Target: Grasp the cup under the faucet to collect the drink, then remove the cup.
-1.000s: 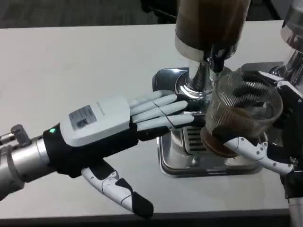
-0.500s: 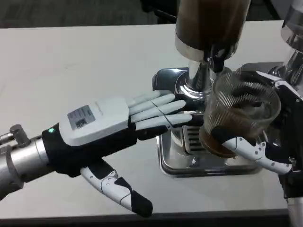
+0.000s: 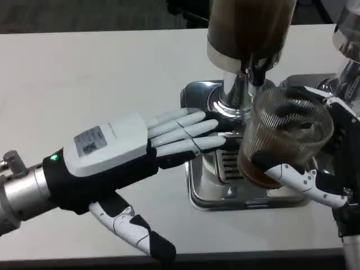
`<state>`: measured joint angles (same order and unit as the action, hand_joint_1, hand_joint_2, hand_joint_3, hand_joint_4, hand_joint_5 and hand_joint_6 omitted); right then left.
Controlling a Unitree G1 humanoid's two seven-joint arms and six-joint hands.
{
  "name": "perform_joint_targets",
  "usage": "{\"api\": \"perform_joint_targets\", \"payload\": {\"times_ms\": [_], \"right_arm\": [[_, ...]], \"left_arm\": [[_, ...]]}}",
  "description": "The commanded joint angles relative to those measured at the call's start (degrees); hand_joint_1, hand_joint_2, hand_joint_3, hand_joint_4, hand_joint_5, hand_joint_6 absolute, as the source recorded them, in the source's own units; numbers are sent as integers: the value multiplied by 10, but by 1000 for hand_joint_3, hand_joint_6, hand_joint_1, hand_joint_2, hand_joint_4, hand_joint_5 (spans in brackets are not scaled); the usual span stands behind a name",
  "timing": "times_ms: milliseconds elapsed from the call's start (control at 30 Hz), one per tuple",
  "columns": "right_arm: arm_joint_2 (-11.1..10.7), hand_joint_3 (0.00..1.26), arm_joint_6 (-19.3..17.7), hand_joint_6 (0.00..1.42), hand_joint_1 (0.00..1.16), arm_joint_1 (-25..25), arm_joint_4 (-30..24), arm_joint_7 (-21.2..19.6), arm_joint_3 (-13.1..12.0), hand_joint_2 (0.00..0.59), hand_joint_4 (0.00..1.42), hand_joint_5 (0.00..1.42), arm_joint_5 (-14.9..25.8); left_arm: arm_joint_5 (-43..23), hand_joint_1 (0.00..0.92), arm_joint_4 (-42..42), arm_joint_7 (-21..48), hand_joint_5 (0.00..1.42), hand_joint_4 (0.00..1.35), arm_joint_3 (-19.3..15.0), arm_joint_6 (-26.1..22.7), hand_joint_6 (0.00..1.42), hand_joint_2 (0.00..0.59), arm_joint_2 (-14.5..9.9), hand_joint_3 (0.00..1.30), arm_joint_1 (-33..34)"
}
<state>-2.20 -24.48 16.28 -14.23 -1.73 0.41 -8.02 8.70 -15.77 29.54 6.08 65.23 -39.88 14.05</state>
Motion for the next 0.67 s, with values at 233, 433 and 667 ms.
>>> {"api": "perform_joint_targets", "payload": {"times_ms": [233, 433, 667], "right_arm": [[1, 779, 0, 1424, 1001, -3, -29, 1, -2, 135, 902, 1084, 13], [2, 779, 4, 1424, 1001, 1, -33, 1, 2, 135, 902, 1084, 14], [3, 779, 6, 1424, 1001, 8, -40, 1, 4, 135, 902, 1084, 14]], "left_arm": [[-20, 0, 15, -2, 0, 0, -9, 0, 23, 72, -22, 115, -21], [-24, 0, 19, -1, 0, 0, -8, -2, 23, 72, -26, 115, -24], [-28, 0, 25, -1, 0, 0, -8, -5, 23, 72, -30, 115, -27]]}}
